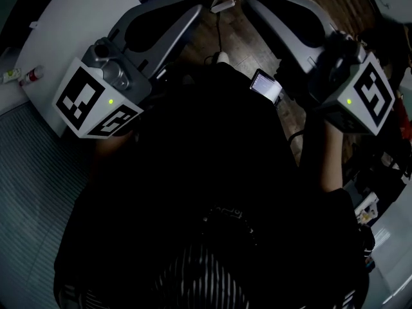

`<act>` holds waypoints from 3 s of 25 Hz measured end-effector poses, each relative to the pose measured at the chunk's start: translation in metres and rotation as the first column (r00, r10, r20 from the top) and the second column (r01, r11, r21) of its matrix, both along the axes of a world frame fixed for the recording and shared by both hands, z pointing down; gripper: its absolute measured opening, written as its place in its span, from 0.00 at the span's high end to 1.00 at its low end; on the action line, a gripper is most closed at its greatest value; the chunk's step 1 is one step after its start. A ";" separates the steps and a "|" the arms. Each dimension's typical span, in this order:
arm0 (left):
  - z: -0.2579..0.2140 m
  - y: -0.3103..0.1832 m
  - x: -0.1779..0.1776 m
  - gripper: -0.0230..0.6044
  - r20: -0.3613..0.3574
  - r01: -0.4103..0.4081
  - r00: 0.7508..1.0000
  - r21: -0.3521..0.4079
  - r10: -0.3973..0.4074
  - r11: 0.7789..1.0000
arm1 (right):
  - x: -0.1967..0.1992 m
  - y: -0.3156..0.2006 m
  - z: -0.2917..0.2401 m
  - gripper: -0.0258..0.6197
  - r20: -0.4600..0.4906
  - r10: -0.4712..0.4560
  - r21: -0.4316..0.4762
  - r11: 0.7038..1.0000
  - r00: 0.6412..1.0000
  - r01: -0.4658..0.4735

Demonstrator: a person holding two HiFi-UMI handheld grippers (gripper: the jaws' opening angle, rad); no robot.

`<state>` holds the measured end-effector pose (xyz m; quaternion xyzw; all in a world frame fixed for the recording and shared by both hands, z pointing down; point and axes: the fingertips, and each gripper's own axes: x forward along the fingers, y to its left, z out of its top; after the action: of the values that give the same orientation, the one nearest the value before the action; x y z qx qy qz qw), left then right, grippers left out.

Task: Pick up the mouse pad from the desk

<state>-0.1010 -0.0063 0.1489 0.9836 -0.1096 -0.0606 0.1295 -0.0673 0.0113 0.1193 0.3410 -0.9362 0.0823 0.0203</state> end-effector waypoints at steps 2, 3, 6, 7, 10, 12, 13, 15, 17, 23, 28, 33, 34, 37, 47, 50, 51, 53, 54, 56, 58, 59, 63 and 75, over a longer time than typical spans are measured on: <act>0.000 0.002 -0.005 0.95 0.007 0.026 1.000 0.003 -0.026 1.000 | -0.003 0.001 -0.001 0.95 0.002 -0.022 -0.001 1.000 1.000 0.022; 0.001 0.002 -0.008 0.95 0.014 0.036 0.999 0.003 -0.036 0.999 | -0.005 0.002 -0.001 0.95 0.004 -0.033 -0.003 0.999 0.999 0.033; 0.001 0.004 -0.016 0.95 0.029 0.073 0.997 0.003 -0.073 0.997 | -0.011 0.002 -0.005 0.95 0.010 -0.075 0.004 0.997 0.997 0.075; 0.000 0.004 -0.018 0.95 0.032 0.086 0.996 0.004 -0.086 0.996 | -0.014 0.003 -0.006 0.95 0.009 -0.090 0.011 0.996 0.996 0.090; 0.001 0.008 -0.023 0.95 0.040 0.124 0.991 0.010 -0.124 0.992 | -0.021 0.006 -0.009 0.95 -0.002 -0.131 0.031 0.991 0.991 0.131; 0.000 0.012 -0.027 0.95 0.033 0.138 0.990 0.015 -0.139 0.990 | -0.025 0.010 -0.011 0.95 -0.012 -0.154 0.041 0.987 0.988 0.154; 0.001 0.011 -0.028 0.95 0.032 0.145 0.989 0.016 -0.146 0.989 | -0.027 0.008 -0.011 0.95 -0.016 -0.164 0.045 0.985 0.986 0.165; 0.005 -0.007 -0.025 0.95 0.042 0.163 0.986 0.001 -0.163 0.987 | -0.024 -0.012 -0.009 0.95 -0.012 -0.181 0.041 0.983 0.983 0.181; 0.013 -0.046 -0.013 0.95 0.062 0.182 0.982 -0.039 -0.179 0.983 | -0.011 -0.053 -0.002 0.95 0.011 -0.195 0.014 0.981 0.981 0.195; 0.015 -0.109 0.018 0.95 0.081 0.218 0.974 -0.051 -0.214 0.975 | 0.021 -0.121 0.005 0.95 0.042 -0.234 -0.006 0.972 0.971 0.235; 0.011 -0.146 0.044 0.95 0.102 0.269 0.960 -0.060 -0.262 0.961 | 0.049 -0.164 0.004 0.95 0.083 -0.287 -0.022 0.957 0.954 0.290; 0.012 -0.187 0.083 0.95 0.148 0.306 0.945 -0.075 -0.293 0.949 | 0.091 -0.212 0.005 0.95 0.135 -0.321 -0.028 0.944 0.937 0.328; 0.012 -0.190 0.087 0.95 0.153 0.311 0.942 -0.074 -0.298 0.947 | 0.095 -0.215 0.006 0.95 0.141 -0.325 -0.030 0.943 0.935 0.332; 0.013 -0.191 0.091 0.95 0.162 0.322 0.938 -0.074 -0.307 0.944 | 0.100 -0.216 0.012 0.95 0.150 -0.333 -0.047 0.938 0.931 0.343; 0.046 -0.219 0.124 0.95 0.255 0.323 0.927 -0.175 -0.274 0.930 | 0.167 -0.268 0.064 0.95 0.225 -0.251 -0.159 0.944 0.941 0.290; 0.047 -0.220 0.123 0.95 0.258 0.325 0.927 -0.187 -0.273 0.927 | 0.171 -0.269 0.070 0.95 0.227 -0.239 -0.169 0.945 0.944 0.280; 0.047 -0.221 0.123 0.95 0.256 0.321 0.928 -0.186 -0.270 0.928 | 0.172 -0.269 0.071 0.95 0.228 -0.229 -0.172 0.947 0.946 0.271; 0.046 -0.224 0.124 0.95 0.248 0.304 0.935 -0.187 -0.255 0.934 | 0.175 -0.273 0.072 0.95 0.233 -0.201 -0.177 0.953 0.951 0.245; 0.046 -0.229 0.125 0.95 0.245 0.290 0.939 -0.191 -0.240 0.938 | 0.176 -0.278 0.073 0.95 0.236 -0.183 -0.181 0.957 0.954 0.228; 0.047 -0.242 0.127 0.95 0.239 0.250 0.950 -0.200 -0.201 0.947 | 0.179 -0.288 0.074 0.95 0.229 -0.145 -0.190 0.963 0.962 0.190; 0.047 -0.247 0.130 0.95 0.228 0.202 0.961 -0.198 -0.155 0.959 | 0.184 -0.290 0.078 0.95 0.206 -0.102 -0.198 0.970 0.973 0.144; 0.045 -0.247 0.132 0.95 0.223 0.178 0.966 -0.190 -0.135 0.965 | 0.188 -0.288 0.080 0.95 0.193 -0.077 -0.204 0.972 0.978 0.117; 0.033 -0.250 0.137 0.95 0.201 0.132 0.974 -0.149 -0.101 0.980 | 0.206 -0.282 0.086 0.95 0.170 0.029 -0.230 0.973 0.985 0.011; 0.030 -0.290 0.068 0.95 0.124 0.117 0.987 -0.162 -0.097 0.980 | 0.168 -0.321 0.091 0.95 0.071 0.149 -0.265 0.956 0.986 -0.125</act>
<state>-0.0326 -0.2959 0.1793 0.9637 -0.1743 -0.0007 0.2022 0.1005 -0.3099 0.2107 0.3955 -0.8914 0.2206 0.0164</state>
